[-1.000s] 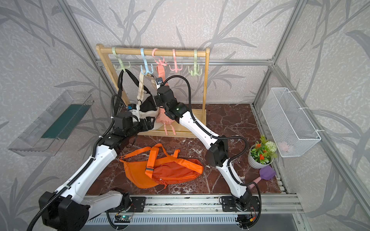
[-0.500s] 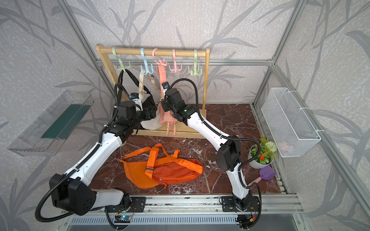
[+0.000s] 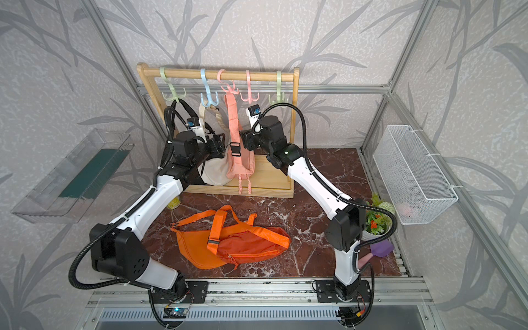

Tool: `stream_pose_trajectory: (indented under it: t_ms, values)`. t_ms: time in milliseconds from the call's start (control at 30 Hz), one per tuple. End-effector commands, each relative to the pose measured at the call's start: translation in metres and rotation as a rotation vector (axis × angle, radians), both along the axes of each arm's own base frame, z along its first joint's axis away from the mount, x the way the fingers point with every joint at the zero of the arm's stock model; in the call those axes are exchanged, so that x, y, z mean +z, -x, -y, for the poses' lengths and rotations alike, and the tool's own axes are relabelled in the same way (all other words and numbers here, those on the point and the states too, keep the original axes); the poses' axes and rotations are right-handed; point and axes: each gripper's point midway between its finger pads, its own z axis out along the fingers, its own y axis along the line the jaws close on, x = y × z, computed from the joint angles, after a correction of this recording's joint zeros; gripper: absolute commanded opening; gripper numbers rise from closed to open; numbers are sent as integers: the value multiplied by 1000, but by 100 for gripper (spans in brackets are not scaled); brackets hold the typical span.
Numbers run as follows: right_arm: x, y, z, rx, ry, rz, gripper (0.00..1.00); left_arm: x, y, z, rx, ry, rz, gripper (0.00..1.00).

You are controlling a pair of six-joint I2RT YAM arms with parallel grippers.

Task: Take the bag off the hook
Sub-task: Pick up the bag from the hook.

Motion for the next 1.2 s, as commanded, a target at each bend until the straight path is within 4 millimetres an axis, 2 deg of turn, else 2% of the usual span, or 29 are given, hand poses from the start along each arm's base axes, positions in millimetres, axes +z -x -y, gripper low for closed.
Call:
stream_pose_trajectory:
  t_ms: [0, 267, 400, 467, 533, 633, 733, 767, 967, 1167]
  values:
    - [5, 0, -23, 77, -45, -21, 71, 24, 1, -10, 38, 15, 82, 78]
    - [-15, -33, -46, 5, -45, -71, 76, 20, 7, -16, 61, 29, 88, 78]
    - [-33, -49, -60, -4, -55, -97, 75, 19, 12, -16, 57, 31, 83, 78]
    - [-42, -52, -63, -8, -46, -114, 67, 20, 14, -15, 47, 34, 84, 78]
    - [-54, -53, -63, -11, -23, -145, 46, 20, 17, -14, 35, 37, 78, 78]
    - [-65, -49, -61, -6, 19, -175, 24, 20, 21, -12, 20, 40, 80, 78]
    - [-66, -44, -57, 1, 33, -184, 4, 17, 19, -13, 33, 40, 78, 78]
    - [-66, -41, -56, 6, 38, -183, 0, 17, 18, -14, 36, 41, 78, 78]
    - [-54, -25, -44, 31, 77, -150, 0, 20, 0, -6, 11, 48, 101, 78]
    - [-41, -13, -32, 46, 124, -107, 0, 40, -24, 15, -78, 58, 200, 78]
